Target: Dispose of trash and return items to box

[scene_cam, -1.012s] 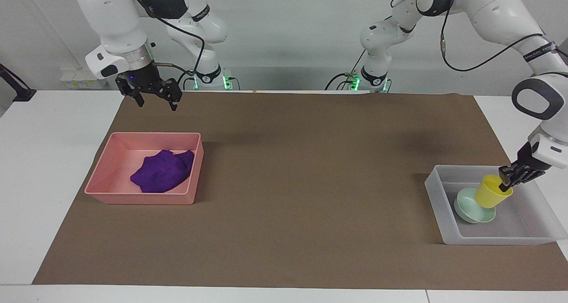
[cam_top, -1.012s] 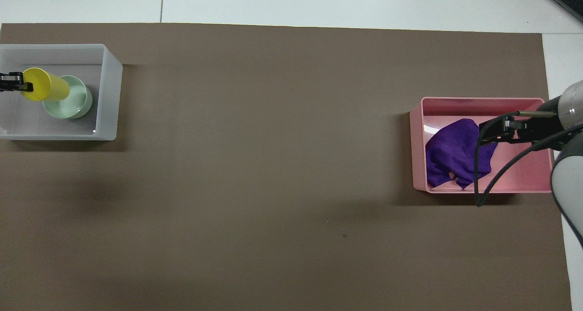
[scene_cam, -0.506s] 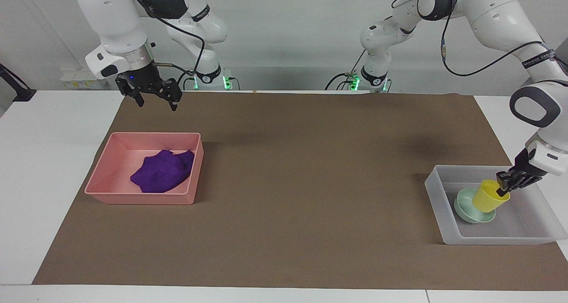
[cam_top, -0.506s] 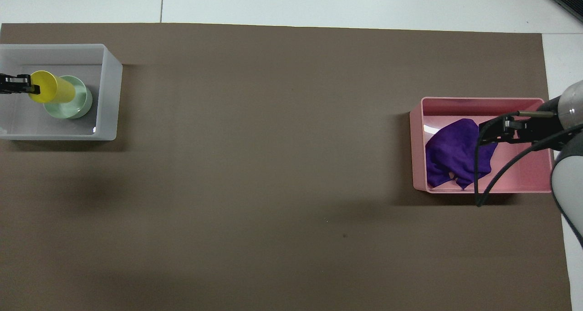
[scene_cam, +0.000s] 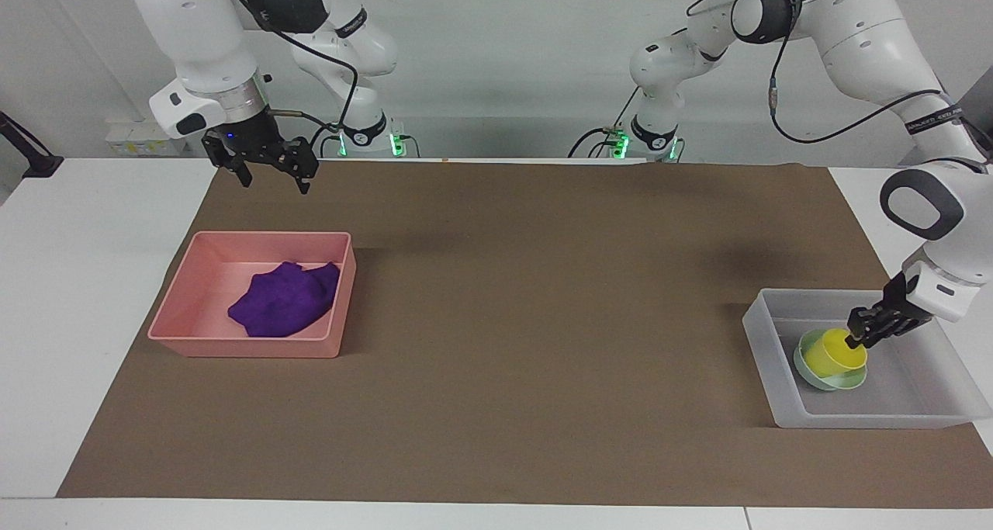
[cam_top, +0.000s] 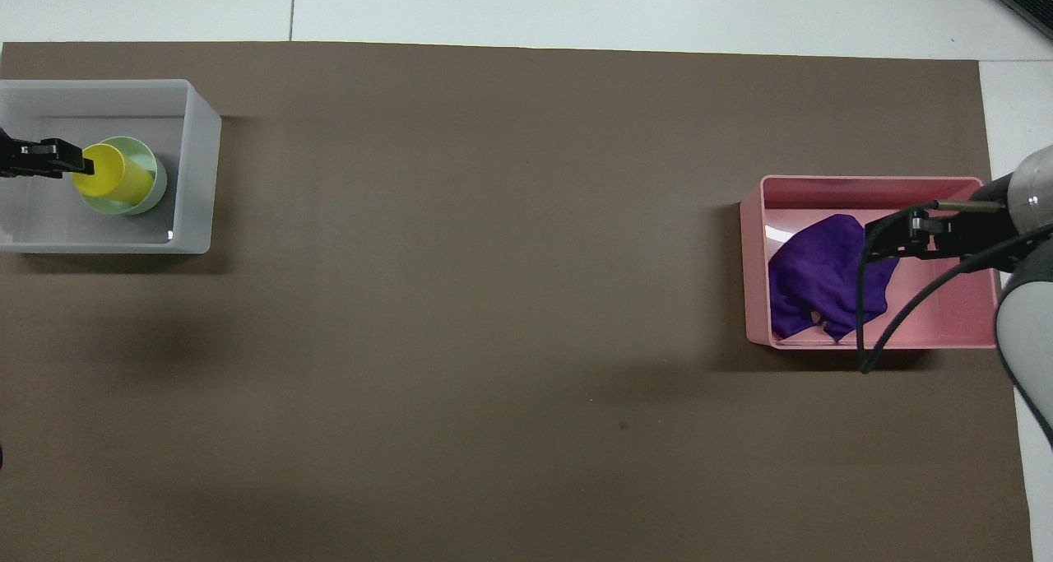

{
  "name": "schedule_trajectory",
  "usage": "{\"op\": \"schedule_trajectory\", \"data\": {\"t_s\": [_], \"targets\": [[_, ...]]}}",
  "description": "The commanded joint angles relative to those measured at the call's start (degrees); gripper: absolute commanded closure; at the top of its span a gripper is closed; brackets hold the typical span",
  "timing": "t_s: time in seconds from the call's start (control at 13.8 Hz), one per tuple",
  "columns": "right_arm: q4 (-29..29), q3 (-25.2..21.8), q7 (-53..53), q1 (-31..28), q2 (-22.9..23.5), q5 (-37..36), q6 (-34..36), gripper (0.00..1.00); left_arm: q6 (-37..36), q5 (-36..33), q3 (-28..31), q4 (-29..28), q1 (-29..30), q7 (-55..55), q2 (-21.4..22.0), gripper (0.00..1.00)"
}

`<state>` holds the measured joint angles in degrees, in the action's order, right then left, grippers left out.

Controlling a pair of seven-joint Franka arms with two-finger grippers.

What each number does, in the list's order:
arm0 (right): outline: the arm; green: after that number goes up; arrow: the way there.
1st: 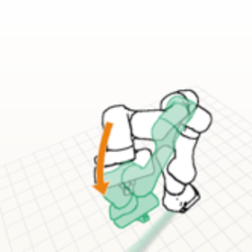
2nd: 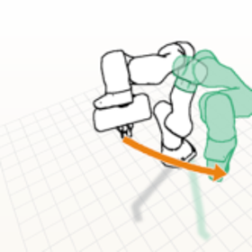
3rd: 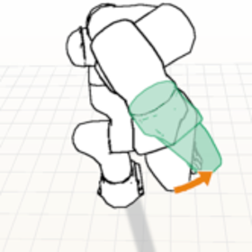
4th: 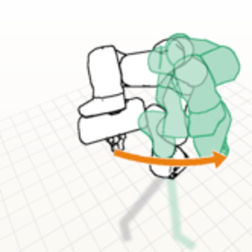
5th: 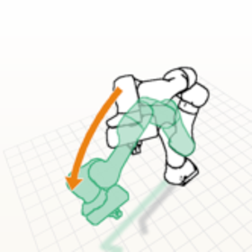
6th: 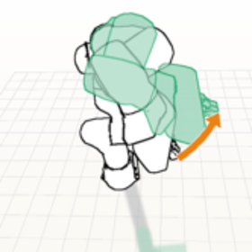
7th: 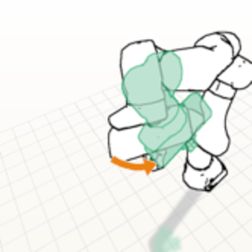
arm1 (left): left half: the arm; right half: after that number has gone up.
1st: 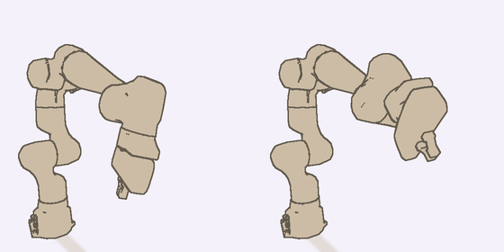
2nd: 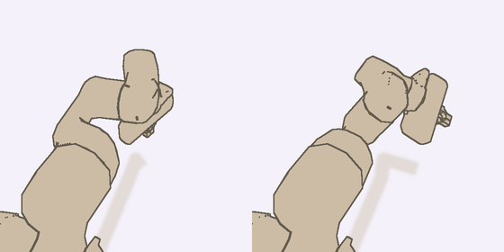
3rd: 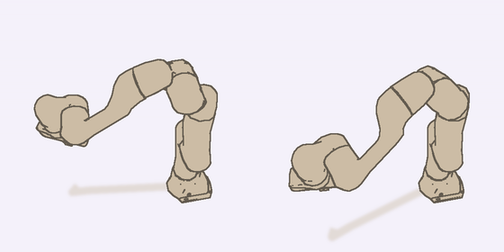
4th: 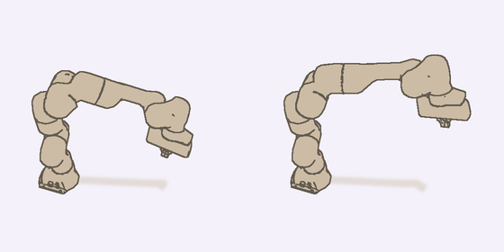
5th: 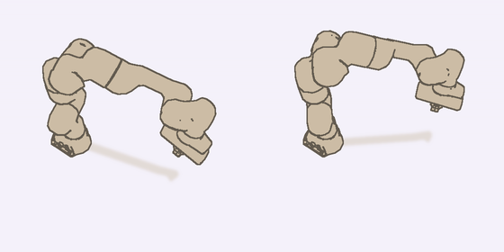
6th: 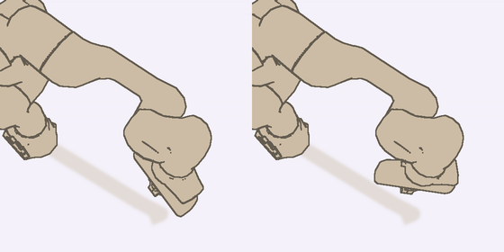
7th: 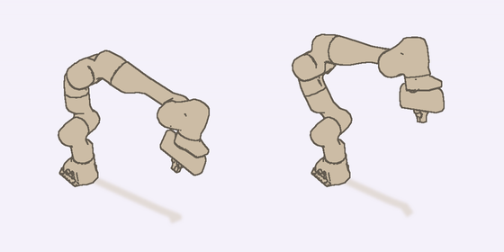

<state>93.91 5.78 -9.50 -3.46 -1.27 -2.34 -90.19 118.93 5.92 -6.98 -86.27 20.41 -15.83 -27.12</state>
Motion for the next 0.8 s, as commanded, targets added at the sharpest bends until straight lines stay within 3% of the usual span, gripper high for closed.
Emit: {"op": "schedule_trajectory", "data": {"t_s": [0.0, 0.22, 0.43, 0.72], "targets": [[1.45, 0.29, 1.59, -1.02, -1.11, 1.46, -1.13, 0.00, -7.38, -1.09, 0.13, 0.13, -1.51, 4.37, 5.39, 0.00], [1.45, 0.29, 1.50, -1.02, -1.11, 1.46, -1.04, 0.00, -16.15, -1.61, 0.30, 0.49, -5.89, 15.10, 10.66, 0.00], [1.45, 0.29, 1.59, -1.02, -1.11, 1.46, -1.04, 0.00, -27.41, -10.04, -0.40, 0.23, -10.73, 18.36, 17.95, 0.00], [1.45, 0.29, 1.51, -1.02, -1.11, 1.46, -1.04, 0.00, -29.54, -9.08, -1.02, -1.09, -13.12, 22.15, 25.26, 0.00]]}}
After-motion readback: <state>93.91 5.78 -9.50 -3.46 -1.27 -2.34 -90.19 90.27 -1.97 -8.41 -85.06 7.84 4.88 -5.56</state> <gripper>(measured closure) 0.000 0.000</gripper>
